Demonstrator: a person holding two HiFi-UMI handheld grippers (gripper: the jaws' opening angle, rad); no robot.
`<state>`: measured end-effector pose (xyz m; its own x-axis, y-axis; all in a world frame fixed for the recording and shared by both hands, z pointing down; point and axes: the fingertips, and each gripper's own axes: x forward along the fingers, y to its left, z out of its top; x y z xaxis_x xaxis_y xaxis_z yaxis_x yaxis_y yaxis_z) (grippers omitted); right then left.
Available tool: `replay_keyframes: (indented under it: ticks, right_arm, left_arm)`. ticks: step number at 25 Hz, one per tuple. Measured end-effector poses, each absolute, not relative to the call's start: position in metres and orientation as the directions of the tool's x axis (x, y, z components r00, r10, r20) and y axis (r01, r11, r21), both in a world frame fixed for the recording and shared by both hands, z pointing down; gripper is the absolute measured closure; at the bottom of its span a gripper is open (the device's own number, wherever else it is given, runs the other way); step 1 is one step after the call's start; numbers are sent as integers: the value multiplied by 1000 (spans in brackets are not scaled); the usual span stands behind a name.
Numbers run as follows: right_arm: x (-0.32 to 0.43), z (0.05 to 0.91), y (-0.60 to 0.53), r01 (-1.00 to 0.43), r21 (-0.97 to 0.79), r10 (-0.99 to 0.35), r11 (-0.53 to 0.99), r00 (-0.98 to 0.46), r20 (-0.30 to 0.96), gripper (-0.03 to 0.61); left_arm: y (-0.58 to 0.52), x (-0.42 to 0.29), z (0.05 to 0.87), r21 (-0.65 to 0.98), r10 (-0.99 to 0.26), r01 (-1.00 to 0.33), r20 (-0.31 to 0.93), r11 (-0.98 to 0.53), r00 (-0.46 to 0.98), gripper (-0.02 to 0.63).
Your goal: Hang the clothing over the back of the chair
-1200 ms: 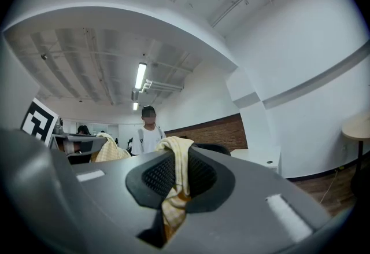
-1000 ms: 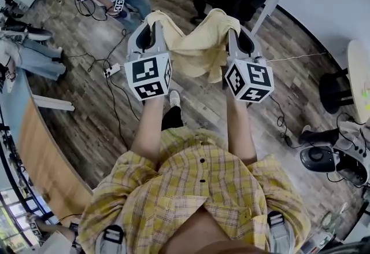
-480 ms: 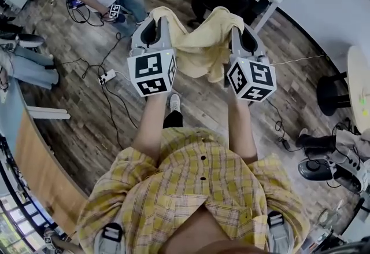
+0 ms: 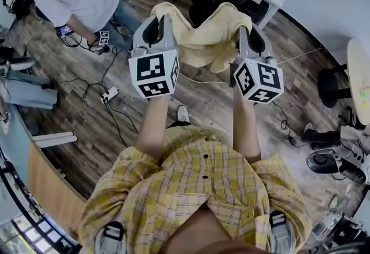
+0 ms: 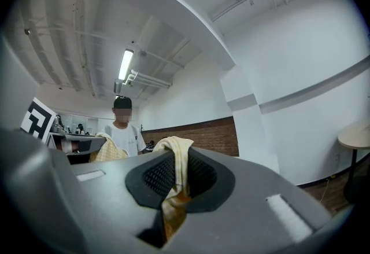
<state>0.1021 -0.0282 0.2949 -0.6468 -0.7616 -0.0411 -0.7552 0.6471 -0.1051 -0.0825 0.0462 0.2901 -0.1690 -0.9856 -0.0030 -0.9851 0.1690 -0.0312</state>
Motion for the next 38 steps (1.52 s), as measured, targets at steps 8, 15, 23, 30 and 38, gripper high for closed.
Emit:
replay_keyframes:
  ticks: [8,15,23,30,38]
  right_arm:
    - [54,281,-71,-814,-80,-818,575,-574,-39,552]
    - [41,266,-91,-847,-47,-848,530,-528,-47,552]
    - [31,255,-120,-869,-28,-868,494,-490,-78,552]
    - [33,247,-158,-872,-25,-868,488,-483,-116,551]
    - [37,236,-190,-880,-32,-874,474,-465,-142,552]
  left_arm:
    - [-15,-139,273,-11,-998,-998,-26,61,-61,600]
    - [-49,-156,262,-8,-999,-1000,-45,-3,4,600]
    - [-91,-175,245,-19,-995,-998,-88,-55,56,600]
    - [-139,-175,237,-44,-990,-996,-113,-79,84,600]
    - [-181,-178,218,-76,-984,-993,-145,-93,103,600]
